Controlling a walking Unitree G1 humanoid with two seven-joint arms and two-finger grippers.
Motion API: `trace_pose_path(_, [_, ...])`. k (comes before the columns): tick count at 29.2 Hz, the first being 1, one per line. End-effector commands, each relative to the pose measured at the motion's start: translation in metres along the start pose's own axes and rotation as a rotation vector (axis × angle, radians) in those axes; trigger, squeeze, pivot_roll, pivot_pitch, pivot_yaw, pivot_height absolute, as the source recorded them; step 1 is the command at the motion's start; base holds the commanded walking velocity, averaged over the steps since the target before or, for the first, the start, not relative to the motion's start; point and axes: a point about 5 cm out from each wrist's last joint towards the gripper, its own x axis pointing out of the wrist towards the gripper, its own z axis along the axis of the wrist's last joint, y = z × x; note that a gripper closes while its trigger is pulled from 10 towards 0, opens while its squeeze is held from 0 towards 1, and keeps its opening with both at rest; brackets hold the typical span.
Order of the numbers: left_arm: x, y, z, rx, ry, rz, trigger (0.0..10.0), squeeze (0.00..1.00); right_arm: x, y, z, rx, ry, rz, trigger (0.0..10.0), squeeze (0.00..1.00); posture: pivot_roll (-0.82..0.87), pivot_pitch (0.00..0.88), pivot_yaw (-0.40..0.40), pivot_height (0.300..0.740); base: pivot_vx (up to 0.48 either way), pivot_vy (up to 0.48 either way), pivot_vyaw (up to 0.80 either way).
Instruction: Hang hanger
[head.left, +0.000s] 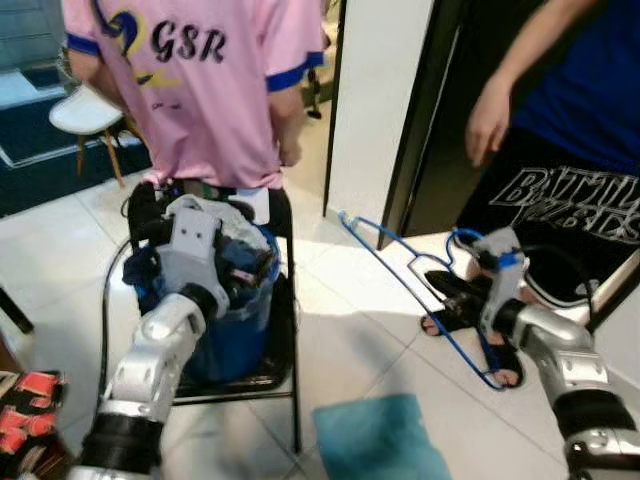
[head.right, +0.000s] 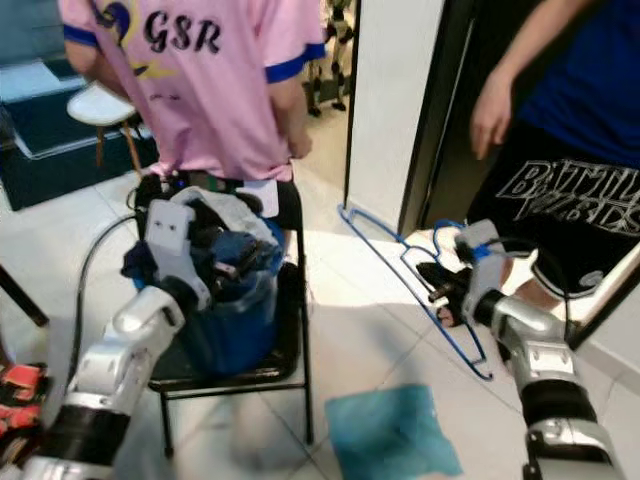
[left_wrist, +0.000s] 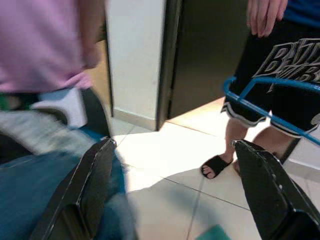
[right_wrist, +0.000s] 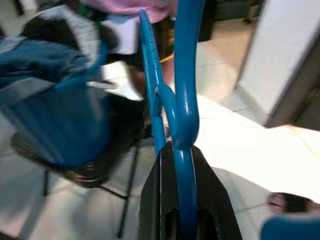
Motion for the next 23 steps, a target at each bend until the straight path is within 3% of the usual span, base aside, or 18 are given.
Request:
trace_pose_path(1, [-0.005,0.012,-0.007,0.006,0.026,0.036,10.0,0.0,0.003,0.005,-0.001,-0.008,0.009,0.015,10.0,0.0,0.06,0.0,-0.052,0.74,0.0,0.0,0.0])
trace_pose_path(2, [-0.005,0.012,-0.007,0.006,0.026,0.036,10.0,0.0,0.003,0.005,-0.001,-0.008,0.009,0.015,10.0,0.0,0.06,0.0,-0.052,0.74,0.0,0.0,0.0])
trace_pose_path(6, [-0.012,0.036,-0.023,0.067,0.115,0.131,10.0,0.0,0.002,0.006,-0.003,-0.01,0.019,0.016,10.0,0.0,0.05,0.0,-0.051,0.74,0.0,0.0,0.0])
trace_pose_path(10, [-0.014,0.043,-0.03,0.083,0.15,0.164,10.0,0.0,0.002,0.007,-0.003,-0.013,0.024,0.014,10.0,0.0,0.05,0.0,-0.051,0.74,0.0,0.0,0.0])
trace_pose_path(12, [-0.02,0.055,-0.045,0.112,0.223,0.228,10.0,0.0,0.003,0.009,-0.004,-0.015,0.028,0.011,10.0,0.0,0.03,0.0,-0.046,0.74,0.0,0.0,0.0])
trace_pose_path(23, [-0.015,0.057,-0.055,0.111,0.251,0.241,10.0,0.0,0.01,0.025,-0.005,-0.017,0.009,0.006,10.0,0.0,0.01,0.0,-0.043,0.74,0.0,0.0,0.0])
